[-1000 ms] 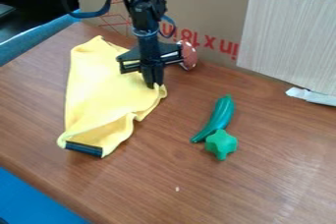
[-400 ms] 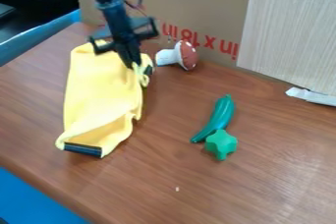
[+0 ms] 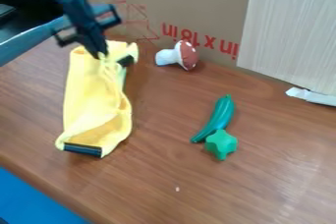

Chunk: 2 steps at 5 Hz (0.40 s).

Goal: Unfold the cloth from top right to bottom left

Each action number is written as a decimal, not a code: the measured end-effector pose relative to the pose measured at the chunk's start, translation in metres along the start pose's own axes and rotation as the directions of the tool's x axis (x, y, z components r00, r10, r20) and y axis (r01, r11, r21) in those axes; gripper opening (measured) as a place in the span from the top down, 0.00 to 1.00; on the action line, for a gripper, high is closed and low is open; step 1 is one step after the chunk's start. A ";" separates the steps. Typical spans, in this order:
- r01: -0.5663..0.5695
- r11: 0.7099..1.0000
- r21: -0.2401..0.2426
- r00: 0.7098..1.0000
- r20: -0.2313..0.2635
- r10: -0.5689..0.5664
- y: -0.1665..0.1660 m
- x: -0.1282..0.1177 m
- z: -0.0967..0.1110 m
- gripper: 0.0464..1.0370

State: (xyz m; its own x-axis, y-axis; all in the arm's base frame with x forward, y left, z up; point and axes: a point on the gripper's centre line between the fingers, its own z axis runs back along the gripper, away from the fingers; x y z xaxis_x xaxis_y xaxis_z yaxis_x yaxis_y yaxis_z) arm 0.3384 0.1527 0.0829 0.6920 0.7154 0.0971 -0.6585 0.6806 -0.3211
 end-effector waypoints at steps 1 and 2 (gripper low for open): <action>-0.018 0.999 -0.030 0.999 -0.028 0.017 0.020 0.002 0.015 0.99; -0.007 0.999 -0.042 1.000 -0.031 0.005 0.042 0.009 0.030 0.99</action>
State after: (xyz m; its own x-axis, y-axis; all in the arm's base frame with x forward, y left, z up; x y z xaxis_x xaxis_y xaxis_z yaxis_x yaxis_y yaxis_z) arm 0.3081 0.1928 0.0987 0.6972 0.7138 0.0666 -0.6501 0.6687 -0.3609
